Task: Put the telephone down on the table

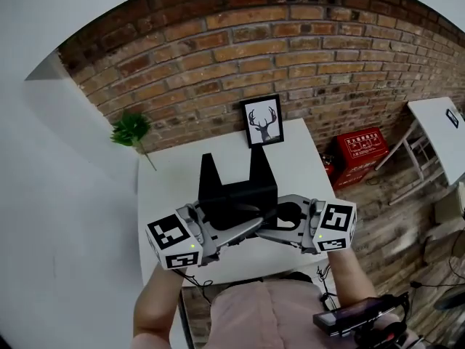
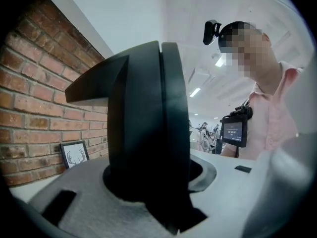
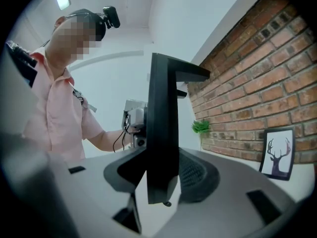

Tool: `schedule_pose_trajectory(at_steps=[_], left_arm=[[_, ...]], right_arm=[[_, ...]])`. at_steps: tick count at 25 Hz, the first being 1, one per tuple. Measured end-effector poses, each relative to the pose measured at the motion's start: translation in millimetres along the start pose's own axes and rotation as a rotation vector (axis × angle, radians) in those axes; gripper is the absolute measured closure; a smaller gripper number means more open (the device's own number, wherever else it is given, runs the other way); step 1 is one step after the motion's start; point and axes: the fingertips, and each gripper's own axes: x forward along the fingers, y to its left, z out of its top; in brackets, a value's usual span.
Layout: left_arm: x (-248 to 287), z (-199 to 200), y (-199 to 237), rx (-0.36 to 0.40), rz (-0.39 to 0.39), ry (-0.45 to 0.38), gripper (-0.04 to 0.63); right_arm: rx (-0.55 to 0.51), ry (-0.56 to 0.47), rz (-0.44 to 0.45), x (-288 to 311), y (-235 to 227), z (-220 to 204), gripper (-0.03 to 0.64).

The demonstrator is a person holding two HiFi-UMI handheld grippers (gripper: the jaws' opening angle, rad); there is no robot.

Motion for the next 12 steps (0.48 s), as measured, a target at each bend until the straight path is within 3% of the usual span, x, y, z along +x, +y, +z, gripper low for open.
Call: schedule_pose_trajectory(at_steps=[6,12], left_arm=[[-10.7,0.7,18.1,0.012,-0.051,0.013,0.423],[-2.8,-2.6,36.3,-0.031,-0.082,-0.006,0.423]], right_arm=[[0.001,-0.011,-0.058,17.7,-14.7,2.9,0.436],[0.032,0.017,-0.083,15.4,-32.9,-1.3,0.436]])
